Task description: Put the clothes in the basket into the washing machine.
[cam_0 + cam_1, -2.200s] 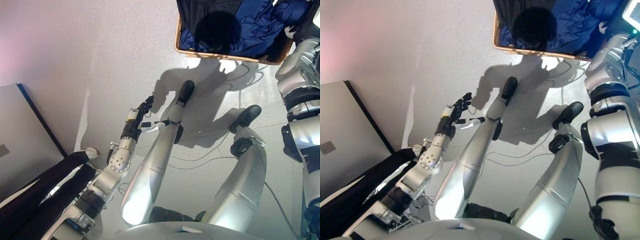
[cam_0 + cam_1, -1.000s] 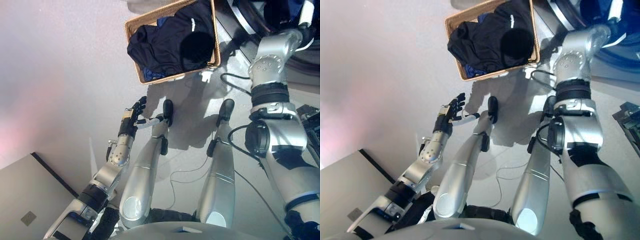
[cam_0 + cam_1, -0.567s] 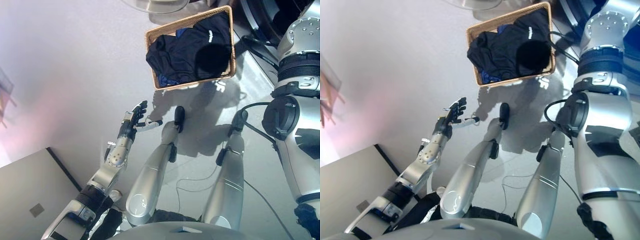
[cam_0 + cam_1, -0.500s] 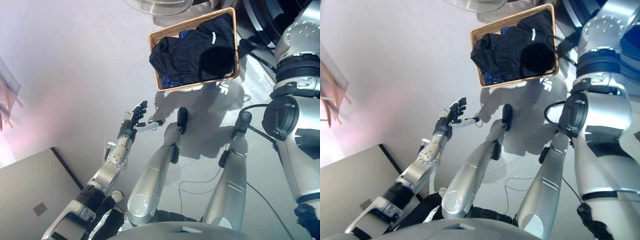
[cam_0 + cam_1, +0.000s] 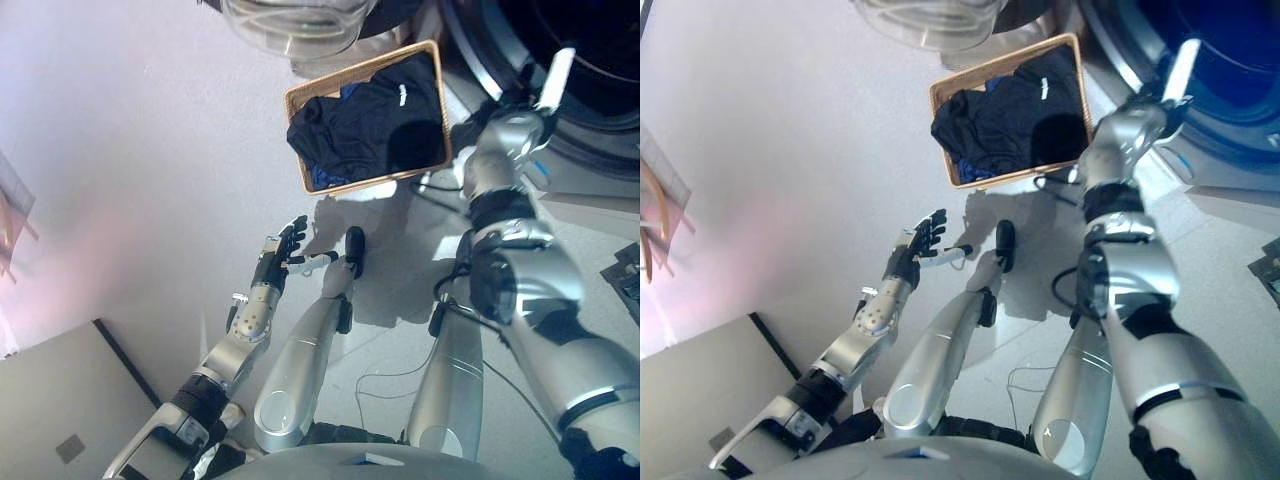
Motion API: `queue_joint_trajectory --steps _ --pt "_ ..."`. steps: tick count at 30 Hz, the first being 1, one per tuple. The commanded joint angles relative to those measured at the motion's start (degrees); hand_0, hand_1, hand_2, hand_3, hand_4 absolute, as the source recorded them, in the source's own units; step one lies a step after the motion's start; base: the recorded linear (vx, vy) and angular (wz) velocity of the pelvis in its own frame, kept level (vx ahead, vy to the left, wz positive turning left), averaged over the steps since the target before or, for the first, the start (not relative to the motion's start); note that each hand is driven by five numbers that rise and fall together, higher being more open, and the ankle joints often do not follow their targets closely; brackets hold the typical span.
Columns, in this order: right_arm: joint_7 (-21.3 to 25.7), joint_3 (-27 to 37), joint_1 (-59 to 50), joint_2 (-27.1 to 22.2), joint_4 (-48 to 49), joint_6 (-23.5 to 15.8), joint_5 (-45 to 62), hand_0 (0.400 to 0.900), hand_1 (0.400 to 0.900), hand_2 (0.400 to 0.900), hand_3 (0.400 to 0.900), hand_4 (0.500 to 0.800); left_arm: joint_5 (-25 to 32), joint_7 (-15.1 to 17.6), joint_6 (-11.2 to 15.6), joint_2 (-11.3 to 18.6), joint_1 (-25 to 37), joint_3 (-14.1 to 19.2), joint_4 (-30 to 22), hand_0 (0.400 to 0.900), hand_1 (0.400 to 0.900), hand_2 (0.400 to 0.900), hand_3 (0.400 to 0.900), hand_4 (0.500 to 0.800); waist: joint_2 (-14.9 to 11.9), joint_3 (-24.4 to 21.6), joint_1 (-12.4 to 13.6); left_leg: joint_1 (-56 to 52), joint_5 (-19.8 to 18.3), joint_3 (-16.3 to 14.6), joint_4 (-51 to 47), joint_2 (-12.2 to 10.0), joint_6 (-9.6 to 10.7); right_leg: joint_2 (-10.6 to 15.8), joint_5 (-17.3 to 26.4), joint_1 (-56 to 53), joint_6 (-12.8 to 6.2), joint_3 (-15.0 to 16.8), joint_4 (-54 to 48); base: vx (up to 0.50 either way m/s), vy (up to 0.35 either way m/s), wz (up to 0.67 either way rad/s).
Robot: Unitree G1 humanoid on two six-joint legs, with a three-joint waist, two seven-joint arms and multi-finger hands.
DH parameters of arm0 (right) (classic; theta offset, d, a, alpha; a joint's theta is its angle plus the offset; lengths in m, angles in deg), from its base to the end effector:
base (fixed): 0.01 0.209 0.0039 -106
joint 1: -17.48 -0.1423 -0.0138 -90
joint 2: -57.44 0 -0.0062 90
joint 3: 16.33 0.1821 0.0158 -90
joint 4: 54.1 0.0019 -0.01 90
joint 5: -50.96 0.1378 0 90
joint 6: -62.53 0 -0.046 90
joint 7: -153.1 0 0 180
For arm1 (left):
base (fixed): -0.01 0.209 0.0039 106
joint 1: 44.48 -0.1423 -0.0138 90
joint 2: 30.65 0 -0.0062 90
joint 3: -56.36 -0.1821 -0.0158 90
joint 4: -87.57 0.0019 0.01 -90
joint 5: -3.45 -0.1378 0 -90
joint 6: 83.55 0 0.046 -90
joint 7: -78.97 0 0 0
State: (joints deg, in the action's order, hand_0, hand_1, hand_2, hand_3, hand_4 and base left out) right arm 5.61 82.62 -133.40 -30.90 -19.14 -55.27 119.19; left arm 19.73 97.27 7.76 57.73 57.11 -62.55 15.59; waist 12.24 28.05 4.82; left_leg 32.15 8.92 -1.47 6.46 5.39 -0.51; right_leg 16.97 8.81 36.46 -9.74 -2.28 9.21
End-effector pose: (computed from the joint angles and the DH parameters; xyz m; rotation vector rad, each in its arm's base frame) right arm 0.3592 -0.1910 0.1908 1.1893 -0.2468 -0.7311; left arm 0.2180 0.1113 0.0117 0.1242 0.1949 -0.1301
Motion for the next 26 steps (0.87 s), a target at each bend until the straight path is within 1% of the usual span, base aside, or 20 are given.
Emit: queue_joint_trajectory --steps 1,2,3,4,5,6,7,8,9,10,13,14,15,16,17,18,20,23,26 --pt "-1.6 -3.16 6.96 2.29 6.44 2.04 -7.1 0.9 0.9 0.9 0.9 0.8 0.11 0.75 1.72 0.91 -2.81 1.59 -0.63 0.9 0.9 0.9 0.9 0.8 -3.57 -2.66 -0.74 -0.85 -7.77 0.67 4.66 0.63 2.06 -1.98 -0.81 -4.89 0.0 -0.69 -1.24 0.08 -0.024 -0.16" --pt "-4.08 -6.51 14.53 1.73 6.81 7.37 -13.36 0.9 0.9 0.9 0.9 0.8 -0.51 -0.11 1.82 0.61 -3.23 2.86 0.59 0.9 0.9 0.9 0.9 0.8 -4.75 -2.82 -1.4 -3.1 -8.17 0.9 4.08 0.16 2.27 -2.63 -1.26 -7.18 0.01 -1.32 -1.8 0.05 -0.037 -0.05" --pt "-4.57 -7.31 17.9 1.09 6.49 9.37 -16.77 0.9 0.9 0.9 0.9 0.8 -0.57 -0.58 2.02 0.64 -4.18 3.62 0.46 0.9 0.9 0.9 0.9 0.8 -5.24 -3.05 -1.71 -4.27 -8.13 1.14 3.58 0.06 2.28 -2.81 -1.24 -8.33 0.04 -1.67 -2.1 0.06 -0.037 -0.05" --pt "-4.5 -7.35 18.08 1.14 6.65 9.43 -16.88 0.9 0.9 0.9 0.9 0.8 -0.59 -0.59 2.01 0.63 -4.35 3.64 0.38 0.9 0.9 0.9 0.9 0.8 -5.26 -3.09 -1.87 -4.28 -7.62 1.19 3.29 0.17 2.25 -2.71 -0.81 -8.39 0.06 -1.75 -2.4 0.02 -0.038 0.05" --pt "-5.14 -7.87 20.91 -0.79 4.45 11.81 -20.86 0.9 0.9 0.9 0.9 0.8 -0.54 -1.14 2.3 0.87 -5.09 4.74 1.15 0.9 0.9 0.9 0.9 0.8 -5.78 -3.31 -2.05 -5.47 -7.62 1.58 2.83 -0.12 2.37 -2.97 -0.93 -9.49 0.0 -2.22 -2.54 0.02 -0.039 0.03" --pt "-7.27 -8.39 24.61 -1.89 4.83 14.03 -23.16 0.9 0.9 0.9 0.9 0.8 -0.51 -1.67 2.56 1.21 -6.15 6.12 1.0 0.9 0.9 0.9 0.9 0.8 -6.3 -3.44 -2.23 -6.68 -7.58 1.75 2.2 -0.26 2.37 -3.14 -0.9 -10.7 0.01 -2.36 -2.97 0.08 -0.084 0.04" --pt "-5.1 -8.28 29.3 -4.84 1.36 17.03 -33.12 0.9 0.9 0.9 0.9 0.8 -1.08 -2.46 2.72 1.94 -7.69 7.87 2.19 0.9 0.9 0.9 0.9 0.8 -6.99 -4.07 -2.35 -8.77 -8.02 2.15 1.48 -0.68 2.46 -3.54 -1.33 -12.92 -0.05 -3.03 -3.5 0.05 -0.06 0.04" --pt "-5.05 -8.27 29.3 -4.82 1.41 17.07 -33.21 0.9 0.9 0.9 0.9 0.8 -1.09 -2.47 2.73 1.93 -7.69 7.88 2.19 0.9 0.9 0.9 0.9 0.8 -7.01 -4.09 -2.45 -8.71 -7.58 2.2 1.22 -0.58 2.44 -3.45 -0.94 -12.92 -0.05 -3.1 -3.8 0.06 -0.063 0.05" --pt "-6.48 -8.27 32.02 -5.29 0.73 18.17 -34.93 0.9 0.9 0.9 0.9 0.8 -1.18 -2.7 2.75 1.72 -8.4 8.92 3.2 0.9 0.9 0.9 0.9 0.8 -7.5 -4.27 -2.66 -9.66 -7.62 2.26 0.97 -0.76 2.45 -3.69 -0.98 -13.98 -0.07 -3.55 -4.14 0.04 -0.072 0.09" --pt "-6.79 -8.2 35.97 -6.92 -2.69 20.77 -41.36 0.9 0.9 0.9 0.9 0.8 -2.23 -3.31 2.71 1.89 -9.26 10.2 5.02 0.9 0.9 0.9 0.9 0.8 -8.32 -5.11 -2.62 -11.25 -7.71 2.62 0.49 -1.16 2.51 -4.09 -1.24 -15.83 -0.11 -4.12 -4.74 0.08 -0.107 0.1" --pt "-9.01 -8.25 41.38 -8.71 -6.97 23.62 -48.49 0.9 0.9 0.9 0.9 0.8 -3.5 -4.42 2.63 2.14 -10.7 12.49 8.0 0.9 0.9 0.9 0.9 0.8 -9.2 -6.44 -2.48 -14.34 -7.66 3.42 -0.85 -1.73 2.53 -4.64 -1.77 -19.0 0.0 -4.87 -5.57 0.07 -0.087 0.11" --pt "-10.55 -8.53 43.13 -8.97 -8.89 24.45 -50.25 0.9 0.9 0.9 0.9 0.8 -4.05 -4.99 2.42 2.06 -11.12 13.38 9.14 0.9 0.9 0.9 0.9 0.8 -9.46 -6.93 -2.34 -15.37 -7.58 3.52 -1.3 -1.91 2.58 -4.73 -1.97 -20.03 0.05 -5.2 -5.77 0.06 -0.073 0.14" --pt "-11.45 -9.0 44.6 -9.34 -10.65 25.29 -52.83 0.9 0.9 0.9 0.9 0.8 -4.54 -5.7 2.32 2.06 -11.69 13.82 10.15 0.9 0.9 0.9 0.9 0.8 -9.63 -7.38 -2.29 -16.41 -7.47 3.93 -1.94 -1.95 2.59 -4.88 -2.13 -21.06 0.05 -5.44 -6.07 0.04 -0.058 0.12" --pt "-11.5 -9.01 44.64 -9.36 -10.7 25.24 -52.88 0.9 0.9 0.9 0.9 0.8 -4.56 -5.72 2.35 2.04 -11.76 13.81 10.16 0.9 0.9 0.9 0.9 0.8 -9.59 -7.27 -2.39 -16.71 -7.41 4.02 -2.13 -1.95 2.6 -4.88 -2.13 -21.37 0.05 -5.55 -6.19 0.07 -0.074 0.14" --pt "-13.04 -8.94 47.33 -9.58 -12.73 26.49 -55.76 0.9 0.9 0.9 0.9 0.8 -5.56 -6.97 2.19 2.28 -12.6 15.1 12.51 0.9 0.9 0.9 0.9 0.8 -10.13 -8.62 -2.46 -18.41 -7.14 4.19 -3.44 -2.35 2.68 -5.18 -2.47 -22.78 0.1 -6.04 -6.72 0.06 -0.077 0.17" --pt "-12.92 -8.17 48.47 -9.44 -13.66 27.12 -56.48 0.9 0.9 0.9 0.9 0.8 -5.79 -7.14 1.99 2.27 -12.95 15.85 13.41 0.9 0.9 0.9 0.9 0.8 -10.27 -9.12 -2.61 -19.34 -6.97 4.26 -4.07 -2.53 2.73 -5.3 -2.68 -23.56 0.11 -6.35 -6.96 0.09 -0.096 0.19" --pt "-12.87 -5.89 50.34 -8.78 -14.3 27.51 -55.74 0.9 0.9 0.9 0.9 0.8 -6.15 -7.35 1.48 2.02 -13.64 17.39 15.15 0.9 0.9 0.9 0.9 0.8 -10.61 -10.34 -2.94 -21.22 -6.88 4.35 -5.06 -2.77 2.82 -5.64 -3.04 -25.19 0.19 -6.65 -7.25 0.07 -0.06 0.1" --pt "-12.82 -4.4 52.35 -7.99 -14.93 27.98 -56.3 0.9 0.9 0.9 0.9 0.8 -7.24 -7.27 0.9 1.71 -14.0 18.94 18.36 0.9 0.9 0.9 0.9 0.8 -11.06 -11.99 -3.46 -23.66 -6.93 4.15 -6.18 -3.04 2.89 -6.35 -3.36 -27.49 0.24 -6.98 -8.06 0.06 -0.048 0.01" --pt "-13.85 -5.07 53.78 -7.39 -14.56 28.08 -57.41 0.9 0.9 0.9 0.9 0.8 -8.26 -7.47 0.66 1.42 -14.04 20.15 21.79 0.9 0.9 0.9 0.9 0.8 -11.45 -13.66 -3.73 -25.74 -6.46 3.84 -7.93 -3.85 3.24 -6.91 -3.48 -29.34 0.36 -6.98 -9.2 0.04 -0.04 -0.01"
